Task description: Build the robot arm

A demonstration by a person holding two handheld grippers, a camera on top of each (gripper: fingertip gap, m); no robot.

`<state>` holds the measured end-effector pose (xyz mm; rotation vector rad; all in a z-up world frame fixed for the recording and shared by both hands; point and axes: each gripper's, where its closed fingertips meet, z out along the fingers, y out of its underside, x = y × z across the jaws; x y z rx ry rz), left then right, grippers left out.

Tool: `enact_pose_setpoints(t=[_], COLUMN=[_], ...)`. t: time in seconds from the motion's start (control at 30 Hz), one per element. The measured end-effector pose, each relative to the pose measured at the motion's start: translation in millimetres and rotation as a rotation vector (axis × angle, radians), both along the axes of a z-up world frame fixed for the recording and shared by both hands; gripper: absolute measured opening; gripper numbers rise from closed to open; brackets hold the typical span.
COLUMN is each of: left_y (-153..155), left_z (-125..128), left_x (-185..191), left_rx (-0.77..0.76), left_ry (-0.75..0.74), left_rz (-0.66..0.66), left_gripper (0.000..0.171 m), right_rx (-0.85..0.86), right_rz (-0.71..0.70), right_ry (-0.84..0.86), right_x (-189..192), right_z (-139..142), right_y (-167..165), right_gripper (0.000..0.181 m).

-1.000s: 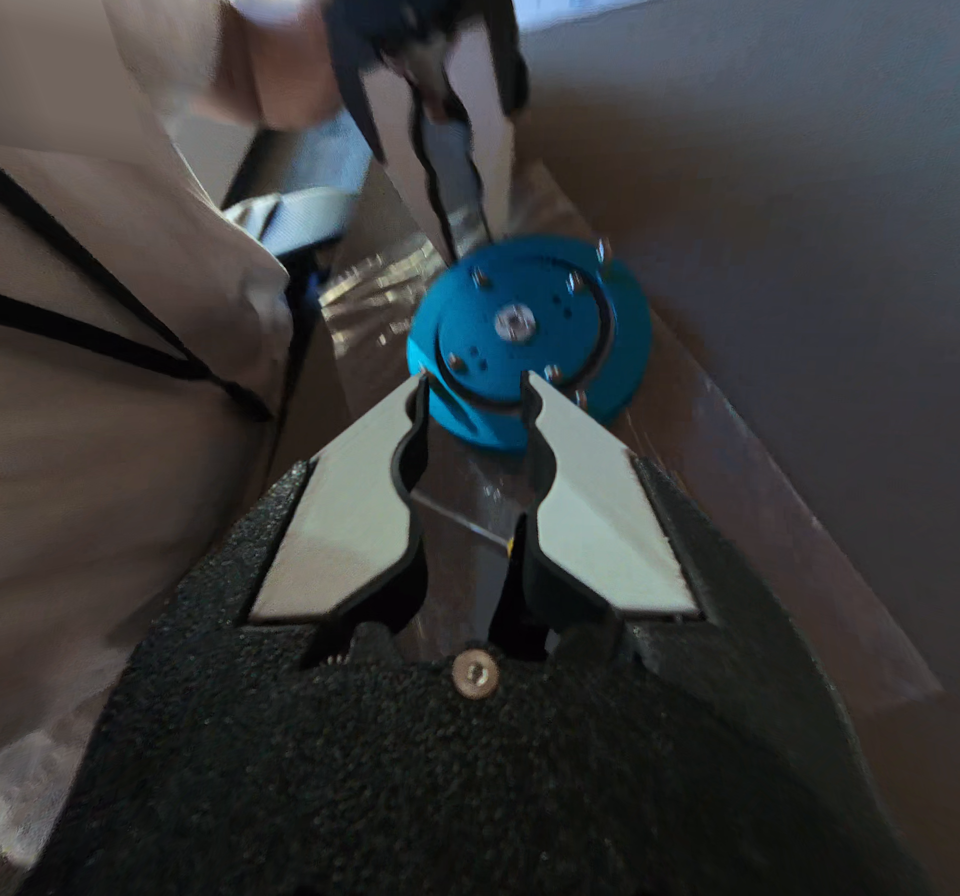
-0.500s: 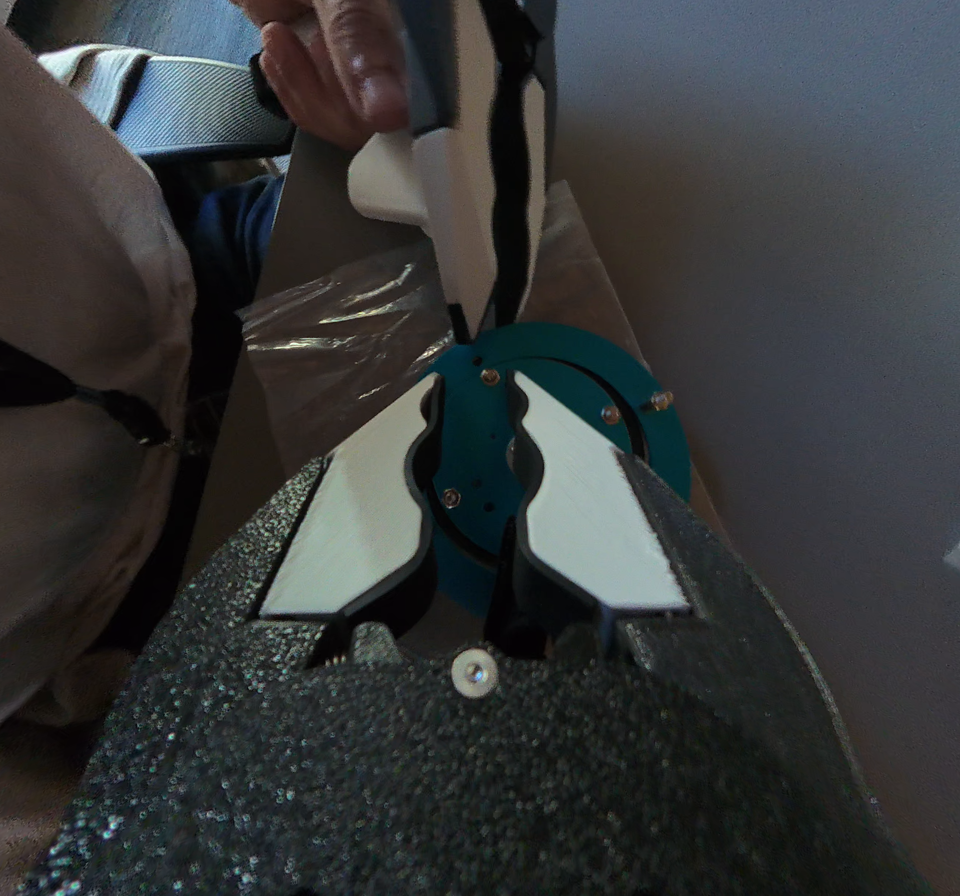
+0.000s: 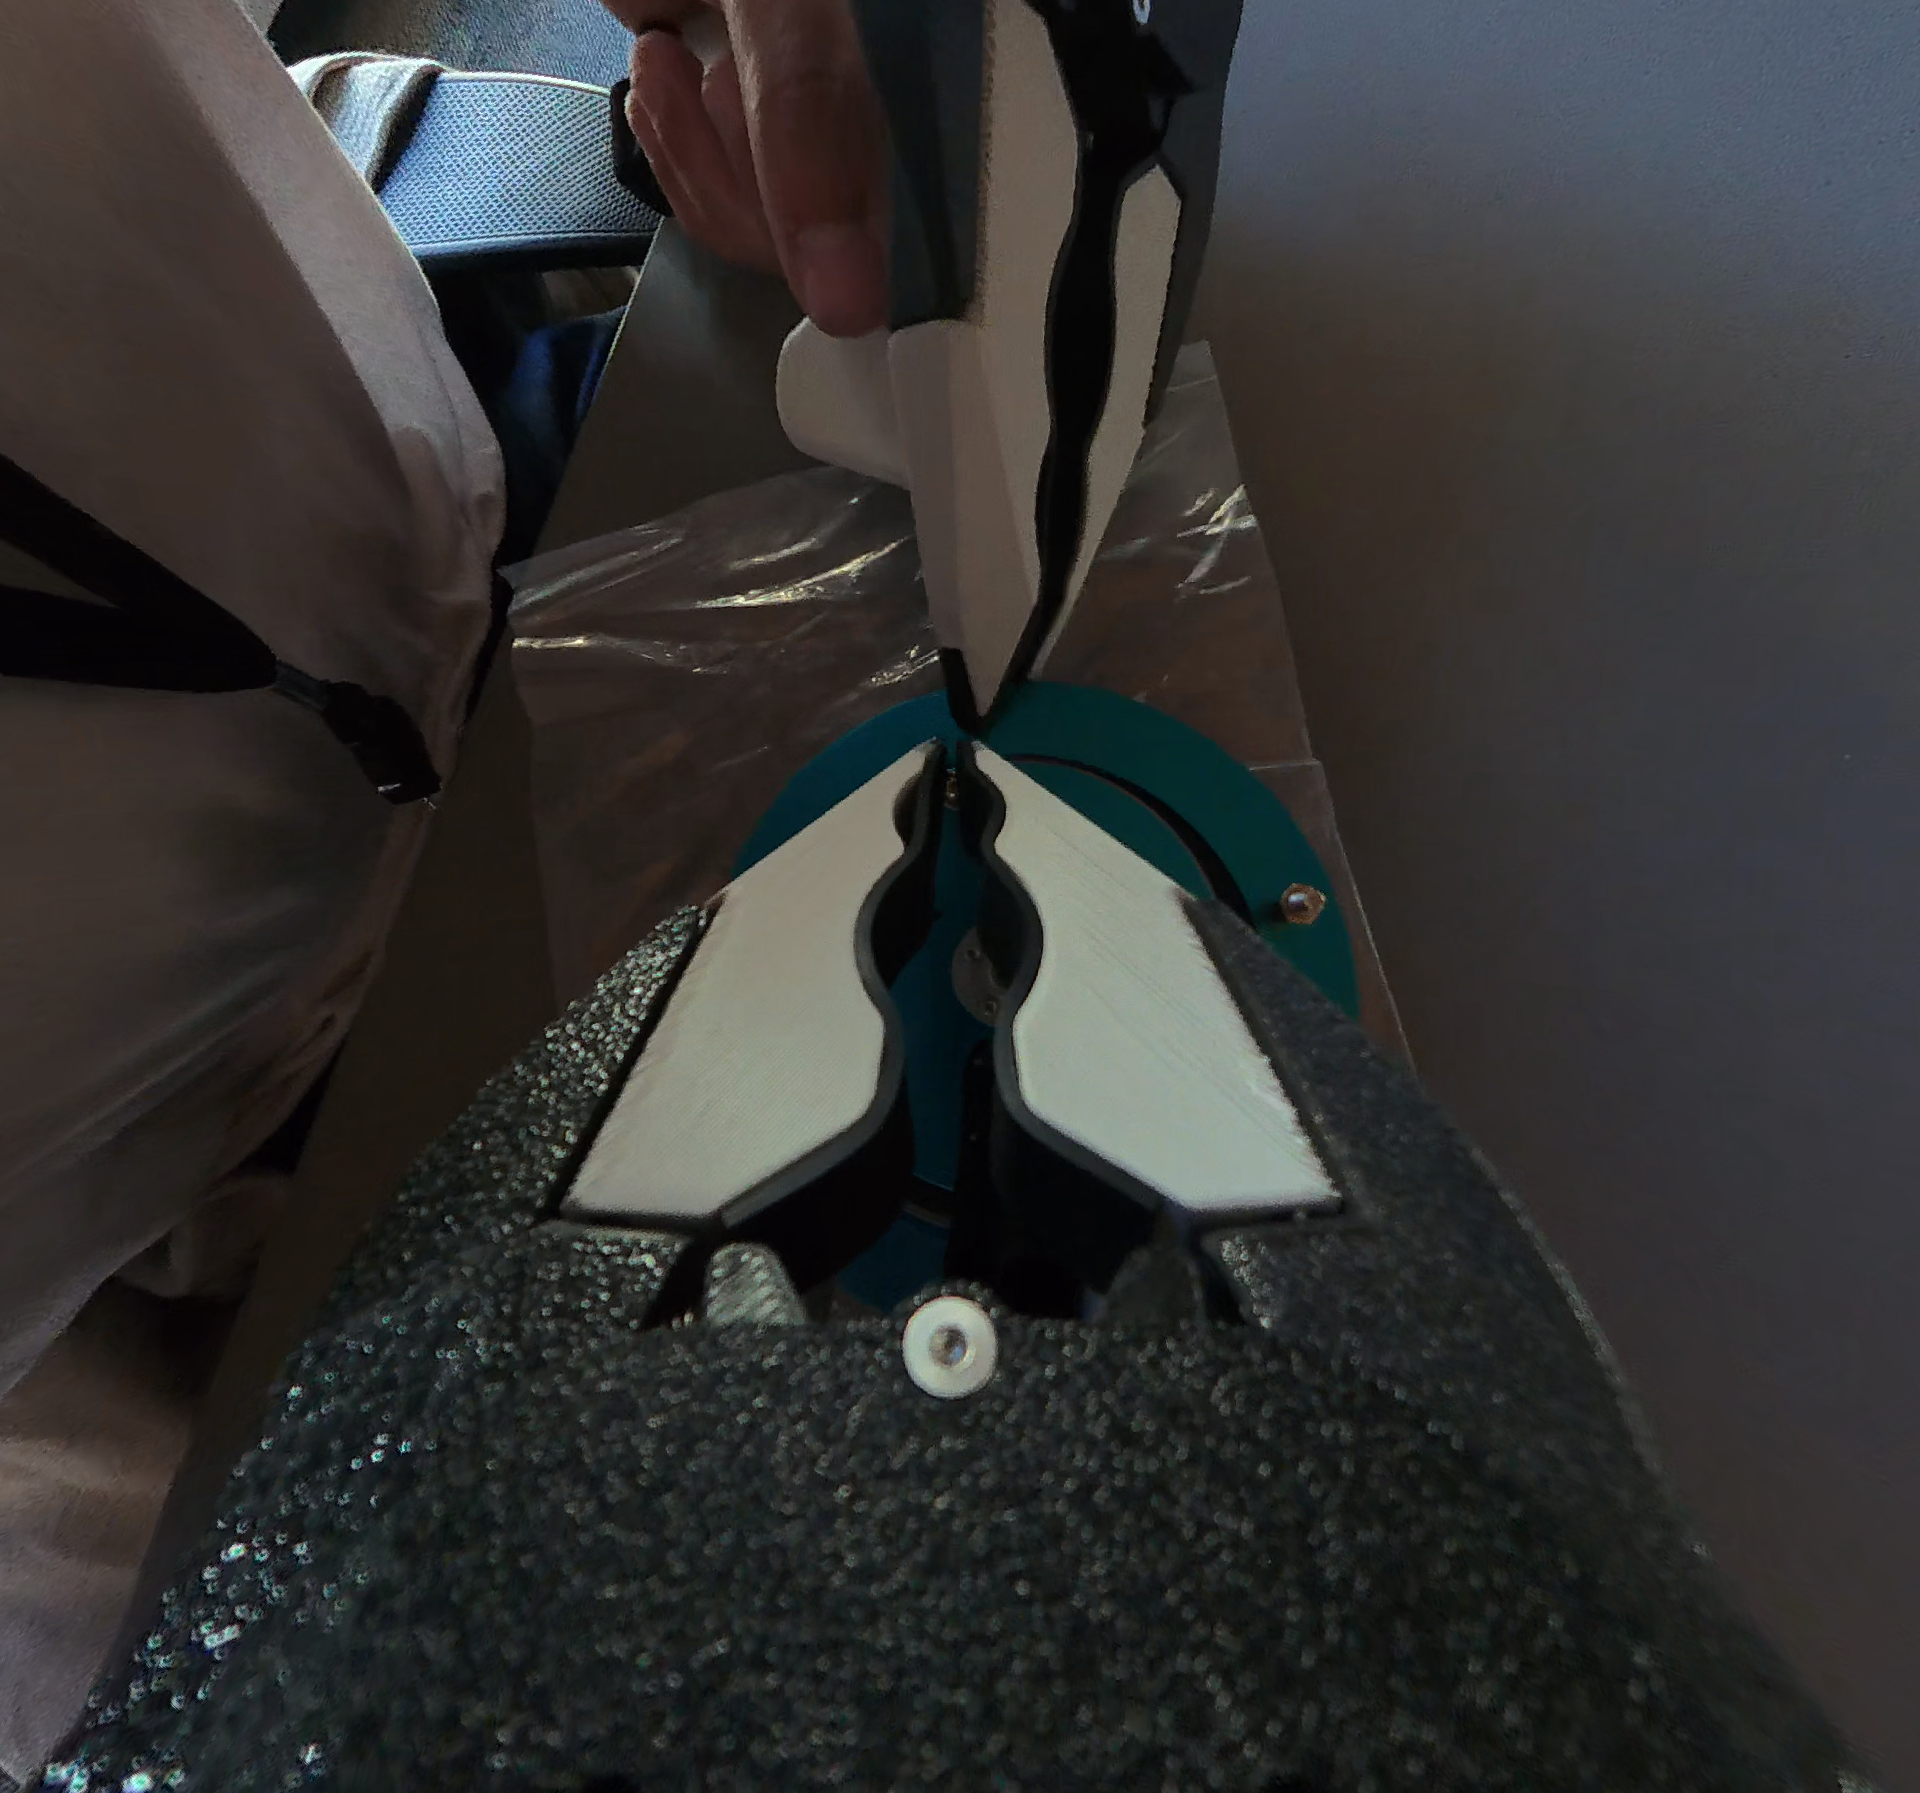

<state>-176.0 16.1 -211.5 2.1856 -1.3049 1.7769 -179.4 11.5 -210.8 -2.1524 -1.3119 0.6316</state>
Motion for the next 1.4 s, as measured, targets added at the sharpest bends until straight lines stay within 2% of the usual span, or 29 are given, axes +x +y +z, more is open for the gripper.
enact_pose_setpoints(t=[0.6,1.0,1.13,1.4], left_y=[0,0,0,-2], left_z=[0,0,0,0], left_x=[-2,-4,-3,-4], left_rx=[-0.025,-0.012,-0.014,-0.001], left_ry=[0.004,0.0,0.0,-0.005], left_rz=[0.001,0.003,0.002,-0.01], left_gripper=[0.005,0.005,0.005,0.004], right_rx=[-0.011,-0.001,-0.009,0.011], right_rz=[0.001,0.005,0.027,0.025], right_ry=[-0.002,-0.025,0.02,-0.007], right_x=[10,10,3,6], right_z=[4,0,3,0], right_y=[1,-1,-2,-2], right_gripper=[0.007,0.0,0.01,0.006])
